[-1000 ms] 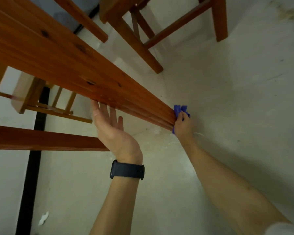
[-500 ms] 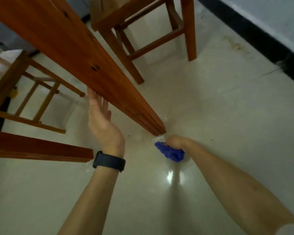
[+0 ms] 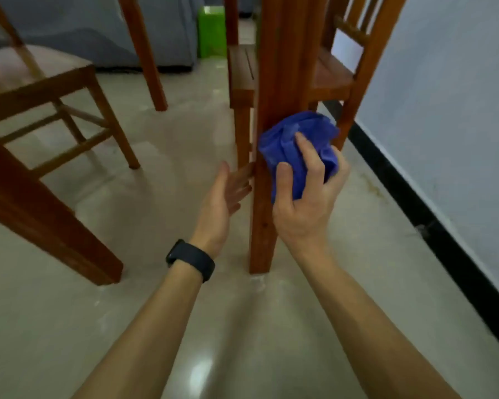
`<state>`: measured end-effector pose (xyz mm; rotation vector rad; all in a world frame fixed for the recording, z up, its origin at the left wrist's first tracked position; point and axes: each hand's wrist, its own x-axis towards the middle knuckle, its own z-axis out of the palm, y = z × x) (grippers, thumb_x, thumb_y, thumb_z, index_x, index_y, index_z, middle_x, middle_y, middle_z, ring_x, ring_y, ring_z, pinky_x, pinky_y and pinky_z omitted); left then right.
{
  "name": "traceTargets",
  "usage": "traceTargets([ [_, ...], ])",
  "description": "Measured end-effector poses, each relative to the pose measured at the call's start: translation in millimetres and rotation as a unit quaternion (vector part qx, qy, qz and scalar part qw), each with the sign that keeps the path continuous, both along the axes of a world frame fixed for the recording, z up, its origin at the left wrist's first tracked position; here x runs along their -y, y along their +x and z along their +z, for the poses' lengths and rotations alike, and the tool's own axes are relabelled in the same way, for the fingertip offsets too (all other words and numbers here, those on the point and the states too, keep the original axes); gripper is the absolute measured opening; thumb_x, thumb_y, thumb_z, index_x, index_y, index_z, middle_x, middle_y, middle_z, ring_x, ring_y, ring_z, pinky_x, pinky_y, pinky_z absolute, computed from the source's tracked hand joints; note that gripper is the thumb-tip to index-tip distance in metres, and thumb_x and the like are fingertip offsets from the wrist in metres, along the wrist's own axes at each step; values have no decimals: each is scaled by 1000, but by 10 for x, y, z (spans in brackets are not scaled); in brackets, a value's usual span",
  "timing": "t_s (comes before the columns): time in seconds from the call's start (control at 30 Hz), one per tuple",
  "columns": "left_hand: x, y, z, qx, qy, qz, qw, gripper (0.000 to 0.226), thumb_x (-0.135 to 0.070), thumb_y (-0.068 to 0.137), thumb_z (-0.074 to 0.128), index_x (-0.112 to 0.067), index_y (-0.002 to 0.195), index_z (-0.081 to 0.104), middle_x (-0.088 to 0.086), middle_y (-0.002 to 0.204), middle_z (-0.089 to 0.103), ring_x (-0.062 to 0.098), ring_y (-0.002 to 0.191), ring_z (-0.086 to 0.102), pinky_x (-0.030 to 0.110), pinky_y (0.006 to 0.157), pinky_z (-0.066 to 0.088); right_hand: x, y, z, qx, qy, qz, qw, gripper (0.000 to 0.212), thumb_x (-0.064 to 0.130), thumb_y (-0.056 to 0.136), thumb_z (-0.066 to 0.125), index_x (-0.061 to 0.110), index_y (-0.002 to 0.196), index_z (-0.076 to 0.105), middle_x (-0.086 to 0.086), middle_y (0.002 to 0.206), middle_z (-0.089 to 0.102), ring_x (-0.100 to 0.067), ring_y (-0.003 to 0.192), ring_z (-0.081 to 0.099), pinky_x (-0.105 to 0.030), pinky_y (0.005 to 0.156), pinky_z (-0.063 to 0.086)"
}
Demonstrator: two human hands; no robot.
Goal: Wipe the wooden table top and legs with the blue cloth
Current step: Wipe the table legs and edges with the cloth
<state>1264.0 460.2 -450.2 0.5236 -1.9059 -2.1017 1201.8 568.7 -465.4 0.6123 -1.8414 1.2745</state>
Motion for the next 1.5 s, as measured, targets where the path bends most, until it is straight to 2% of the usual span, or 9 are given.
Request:
traceTargets([
  [0.17,72,-49,48,-18,53,-26,998,52,-51,103,17,-31,108,65,-21,103,68,-4,98,61,15,84,42,19,-167,-413,-2,275,-10,961,59,15,82,74,27,131,44,-6,137,32,-31,124,41,-41,105,37],
  [0.27,110,-53,36,-13,72,-52,996,53,-51,102,19,-26,123,60,-19,110,63,0,99,60,15,85,42,-279,-41,-1085,70,539,33,838,48,24,90,55,41,134,43,-3,144,36,-30,127,46,-38,104,41],
  [0.33,155,-83,-9,-14,72,-52,996,55,-53,101,21,-26,129,60,-15,119,60,6,109,56,24,94,35,-456,-16,-1284,143,585,100,792,43,31,95,49,47,135,47,1,142,41,-27,126,46,-30,102,39],
  [0.43,180,-151,0,-30,79,-44,995,49,-54,101,22,-36,116,64,-18,116,62,1,108,56,22,85,36,-497,-14,-935,152,492,125,848,42,32,92,59,43,132,54,6,133,47,-19,116,54,-17,97,38],
  [0.63,171,-294,117,-77,88,-9,993,48,-54,101,20,-42,105,66,-18,119,63,6,118,54,39,107,31,-114,-98,653,-115,229,-8,966,43,21,94,58,13,136,56,-10,140,40,-26,127,42,-37,107,37],
  [0.87,220,-349,265,-89,95,-24,991,55,-60,100,16,-43,114,66,-12,140,54,11,128,48,42,109,25,31,-604,791,-240,213,-118,940,34,10,95,55,13,129,54,-12,146,37,-39,130,36,-49,107,37],
  [1.1,188,-344,285,-89,92,-21,992,54,-59,100,15,-40,122,61,-16,129,55,11,126,47,42,111,24,-708,-398,-505,-159,566,48,808,52,10,70,79,30,116,65,2,150,37,-32,121,49,-48,90,53],
  [1.3,186,-346,348,-86,76,-17,993,46,-55,101,17,-45,110,61,-12,130,57,14,124,50,51,115,24,-334,-393,608,-195,377,-9,906,33,17,88,55,18,120,63,-7,144,47,-36,123,45,-50,100,42],
  [1.5,165,-366,445,-105,65,-25,992,46,-58,100,17,-51,111,60,-16,134,55,13,130,47,42,111,26,96,-541,1135,-251,206,-92,941,30,20,99,50,10,121,67,-12,143,50,-35,128,39,-52,104,38],
])
